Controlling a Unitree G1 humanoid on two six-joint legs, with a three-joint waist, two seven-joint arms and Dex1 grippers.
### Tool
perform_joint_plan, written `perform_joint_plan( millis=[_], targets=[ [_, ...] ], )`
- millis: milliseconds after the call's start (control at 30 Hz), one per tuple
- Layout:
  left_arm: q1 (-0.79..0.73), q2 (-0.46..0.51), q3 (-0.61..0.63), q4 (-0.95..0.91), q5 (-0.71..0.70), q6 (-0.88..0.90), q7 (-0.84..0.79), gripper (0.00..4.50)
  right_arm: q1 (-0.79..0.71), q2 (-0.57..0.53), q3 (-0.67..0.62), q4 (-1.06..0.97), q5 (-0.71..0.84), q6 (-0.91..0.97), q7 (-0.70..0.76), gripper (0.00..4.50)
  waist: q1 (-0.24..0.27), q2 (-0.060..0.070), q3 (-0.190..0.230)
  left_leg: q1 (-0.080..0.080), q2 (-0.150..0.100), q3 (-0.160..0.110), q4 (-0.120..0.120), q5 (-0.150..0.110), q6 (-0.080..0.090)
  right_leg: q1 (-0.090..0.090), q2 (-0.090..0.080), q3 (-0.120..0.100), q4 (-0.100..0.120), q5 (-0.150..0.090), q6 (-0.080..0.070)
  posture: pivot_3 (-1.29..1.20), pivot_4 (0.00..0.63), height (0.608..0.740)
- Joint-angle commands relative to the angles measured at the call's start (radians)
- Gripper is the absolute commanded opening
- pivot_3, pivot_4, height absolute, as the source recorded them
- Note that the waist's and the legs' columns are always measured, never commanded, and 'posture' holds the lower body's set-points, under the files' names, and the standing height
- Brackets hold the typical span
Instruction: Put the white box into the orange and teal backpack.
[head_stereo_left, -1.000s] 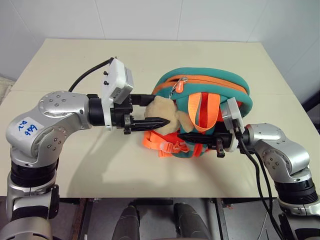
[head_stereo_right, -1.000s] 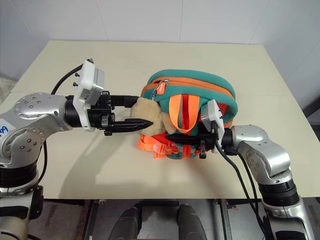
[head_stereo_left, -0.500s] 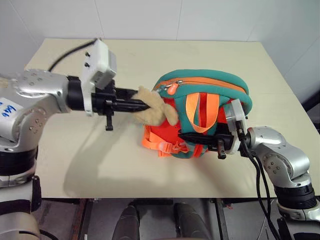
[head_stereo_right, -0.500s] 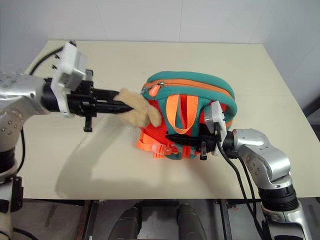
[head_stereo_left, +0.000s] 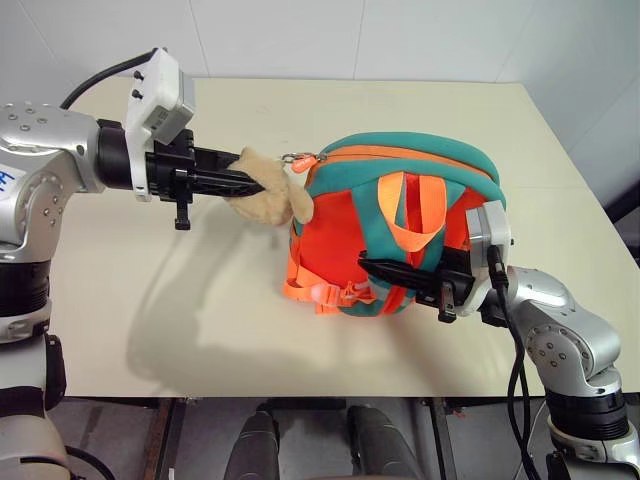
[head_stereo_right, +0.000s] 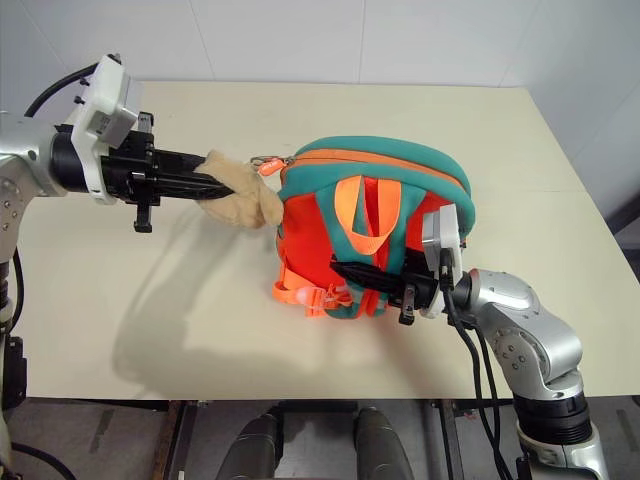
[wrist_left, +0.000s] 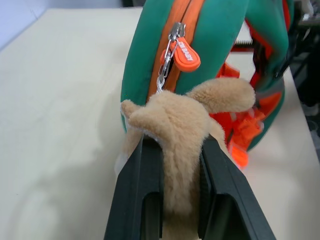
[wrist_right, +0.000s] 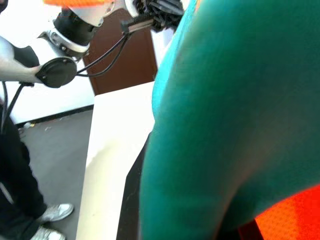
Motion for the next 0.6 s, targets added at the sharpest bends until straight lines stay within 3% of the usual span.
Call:
perform_joint_plan(
  millis=[33, 600],
  targets=[
    [-0.020, 0.030, -0.013, 0.077, 0.068, -0.055, -0.050, 0.40, 0.016, 0.005, -0.044, -0.055, 0.031, -0.034, -0.013, 0.00, -0.001, 0.000, 0.000, 0.000, 0.000, 0.000, 0.000, 0.000, 0.000, 0.000, 0.000, 0.000, 0.000, 0.000, 0.000, 0.00, 0.150, 0.740],
    [0.012, -0.070, -0.188, 0.330, 0.292, -0.252, -0.200, 0.40, 0.015, -0.002, -0.019, -0.046, 0.005, -0.040, -0.023, 0.00, -0.001, 0.000, 0.000, 0.000, 0.000, 0.000, 0.000, 0.000, 0.000, 0.000, 0.000, 0.000, 0.001, 0.000, 0.000, 0.00, 0.150, 0.740]
  ],
)
